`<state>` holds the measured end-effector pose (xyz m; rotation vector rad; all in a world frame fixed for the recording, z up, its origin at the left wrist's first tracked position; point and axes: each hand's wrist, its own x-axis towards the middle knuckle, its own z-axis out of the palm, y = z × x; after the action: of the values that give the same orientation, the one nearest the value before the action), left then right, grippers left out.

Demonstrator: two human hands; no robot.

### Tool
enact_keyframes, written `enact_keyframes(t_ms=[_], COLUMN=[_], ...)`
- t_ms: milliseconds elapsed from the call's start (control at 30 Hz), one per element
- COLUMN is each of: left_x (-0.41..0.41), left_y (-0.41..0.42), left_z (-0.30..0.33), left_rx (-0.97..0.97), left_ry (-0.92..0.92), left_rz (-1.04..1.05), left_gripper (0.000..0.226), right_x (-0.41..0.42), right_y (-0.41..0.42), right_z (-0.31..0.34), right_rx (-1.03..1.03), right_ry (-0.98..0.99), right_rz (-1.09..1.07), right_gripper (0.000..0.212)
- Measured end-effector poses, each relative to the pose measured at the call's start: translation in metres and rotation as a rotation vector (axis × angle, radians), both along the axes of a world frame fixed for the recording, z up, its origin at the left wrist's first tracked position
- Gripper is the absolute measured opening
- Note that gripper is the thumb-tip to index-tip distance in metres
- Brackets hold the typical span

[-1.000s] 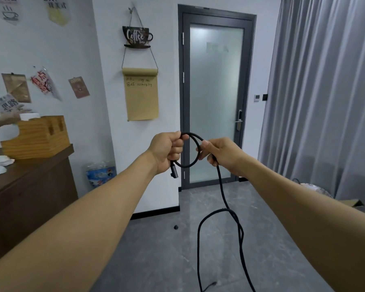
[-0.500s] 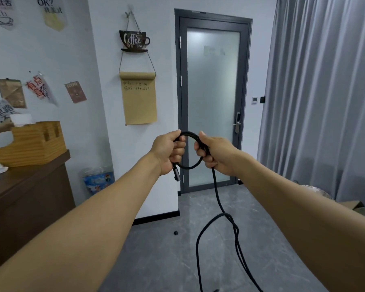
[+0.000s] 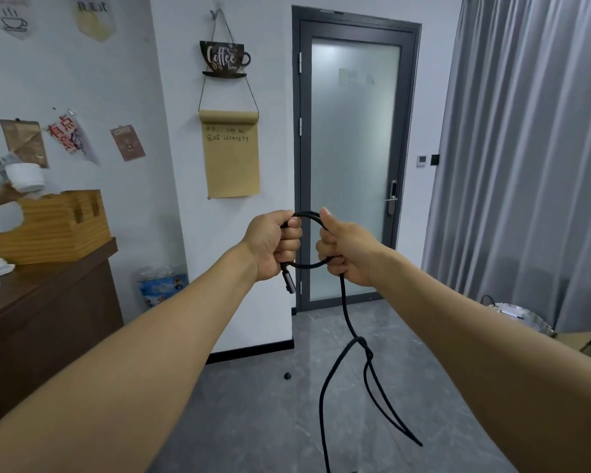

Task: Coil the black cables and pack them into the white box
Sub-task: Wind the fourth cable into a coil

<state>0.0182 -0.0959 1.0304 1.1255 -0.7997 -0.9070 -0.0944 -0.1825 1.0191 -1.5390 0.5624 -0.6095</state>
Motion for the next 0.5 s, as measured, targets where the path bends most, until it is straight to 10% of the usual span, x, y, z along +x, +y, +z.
enact_keyframes(t_ms=[500], left_x=[-0.005], left_y=[-0.003], left_z=[-0.013], left_rx=[-0.127], left_ry=[0.218], left_rz=[-0.166], left_gripper=[0.036], right_x=[0.011], right_y=[-0.002], right_z=[-0.004], right_rx=[0.192], right_ry=[-0.330], right_rz=[-0.241], right_gripper=[0.048])
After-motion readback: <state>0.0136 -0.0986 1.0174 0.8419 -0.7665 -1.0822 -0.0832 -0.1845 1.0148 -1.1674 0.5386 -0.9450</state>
